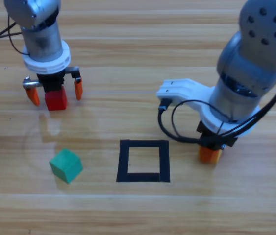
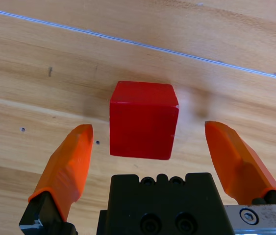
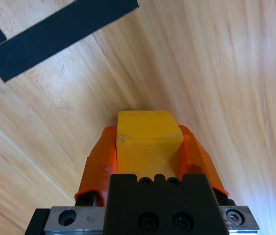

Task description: Stack the blocks in the rectangular block: red at the bottom, yellow in the middle, green on top

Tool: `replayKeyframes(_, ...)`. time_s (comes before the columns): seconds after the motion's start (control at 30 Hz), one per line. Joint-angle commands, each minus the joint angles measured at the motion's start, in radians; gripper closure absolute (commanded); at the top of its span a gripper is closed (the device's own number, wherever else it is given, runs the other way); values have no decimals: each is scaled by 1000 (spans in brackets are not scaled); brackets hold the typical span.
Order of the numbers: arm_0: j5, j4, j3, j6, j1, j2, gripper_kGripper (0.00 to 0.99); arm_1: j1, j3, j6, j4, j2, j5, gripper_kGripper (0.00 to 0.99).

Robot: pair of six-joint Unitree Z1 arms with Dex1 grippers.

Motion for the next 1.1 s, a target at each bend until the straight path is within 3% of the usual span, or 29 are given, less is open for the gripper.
replayKeyframes(0.03, -9, 10, -9, 0, 34, 70, 31, -56, 72, 32, 13, -165, -7, 990)
replayKeyframes(0.1, -11, 10, -10, 3, 39, 75, 33, -76, 90, 44, 13, -205, 59, 990)
replayKeyframes(0.2, -14, 10, -14, 9, 46, 78, 50, -87, 102, 70, 13, -224, 77, 990)
replayKeyframes(0.23, -15, 10, -17, 12, 48, 80, 60, -110, 109, 87, 13, -224, 131, 990)
replayKeyframes(0.37, -32, 7, -24, 35, 62, 87, 172, -125, 96, 182, 41, -196, 142, 990)
replayKeyframes(0.47, -46, 2, -27, 49, 62, 95, 340, -125, 75, 337, 84, -184, 105, 990)
replayKeyframes(0.67, -54, 2, -30, 84, 57, 86, 829, -125, 87, 451, 93, -198, 43, 990)
replayKeyframes(0.93, -66, 8, -30, 168, -32, -52, 873, -125, 75, 554, 148, -198, 8, 990)
replayKeyframes(1.1, -64, 8, -7, 194, -188, -210, 873, -125, 66, 574, 162, -184, 16, 990)
